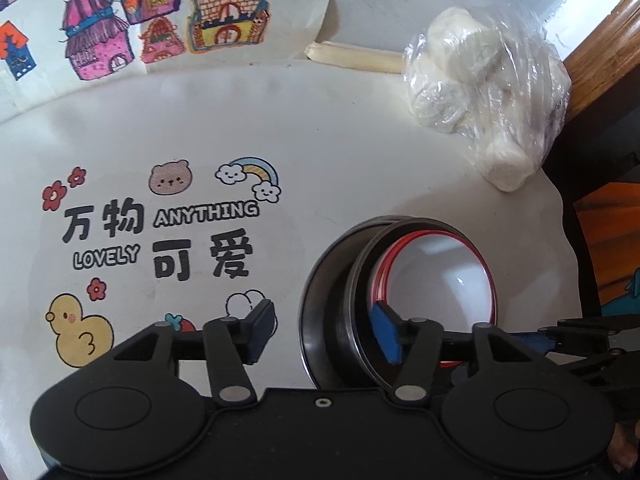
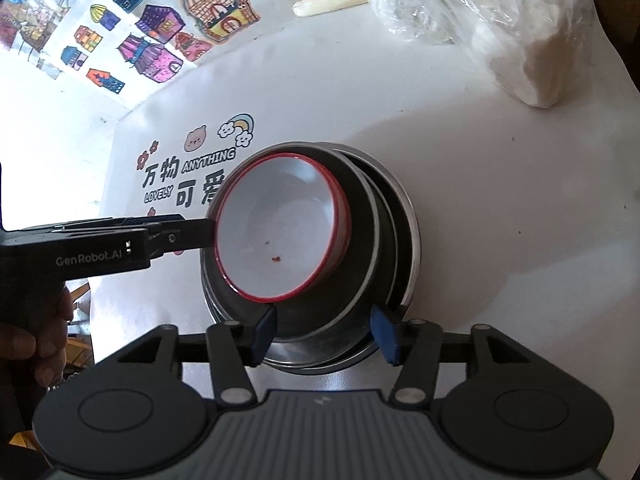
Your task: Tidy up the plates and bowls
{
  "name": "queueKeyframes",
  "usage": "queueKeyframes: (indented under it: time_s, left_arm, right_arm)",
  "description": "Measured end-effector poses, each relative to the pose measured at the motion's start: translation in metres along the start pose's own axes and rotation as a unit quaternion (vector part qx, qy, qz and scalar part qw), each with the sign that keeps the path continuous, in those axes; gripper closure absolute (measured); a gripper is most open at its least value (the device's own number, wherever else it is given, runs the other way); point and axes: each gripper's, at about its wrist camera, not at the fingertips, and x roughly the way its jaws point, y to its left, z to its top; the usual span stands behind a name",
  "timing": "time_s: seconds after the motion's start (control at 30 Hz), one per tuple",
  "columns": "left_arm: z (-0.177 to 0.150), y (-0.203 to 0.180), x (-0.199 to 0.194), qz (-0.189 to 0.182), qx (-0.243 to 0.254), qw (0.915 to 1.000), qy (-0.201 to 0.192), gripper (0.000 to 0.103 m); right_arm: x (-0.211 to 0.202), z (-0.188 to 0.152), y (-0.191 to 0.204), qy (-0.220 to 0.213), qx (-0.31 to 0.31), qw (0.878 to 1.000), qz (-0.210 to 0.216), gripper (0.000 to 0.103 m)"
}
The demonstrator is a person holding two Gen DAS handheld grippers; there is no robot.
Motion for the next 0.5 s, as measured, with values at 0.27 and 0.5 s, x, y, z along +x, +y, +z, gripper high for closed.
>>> queueKeyframes:
  time_s: [0.27,0.5]
  left_arm:
    - [-0.002,0.001,-0.008,0.015,-0.025,0.9993,-0.021,0.016]
    - [-0.004,-0.004,-0.014,0.027,-0.035,0.9986,-0.030,0.007]
  right_arm:
    - [-0.008,0.003,-0.002,-0.008,-0.024,1.000,0.012,0.019]
    - [-0.016,0.006,-0.006,-0.015,-0.037,0.999,0.018,0.011]
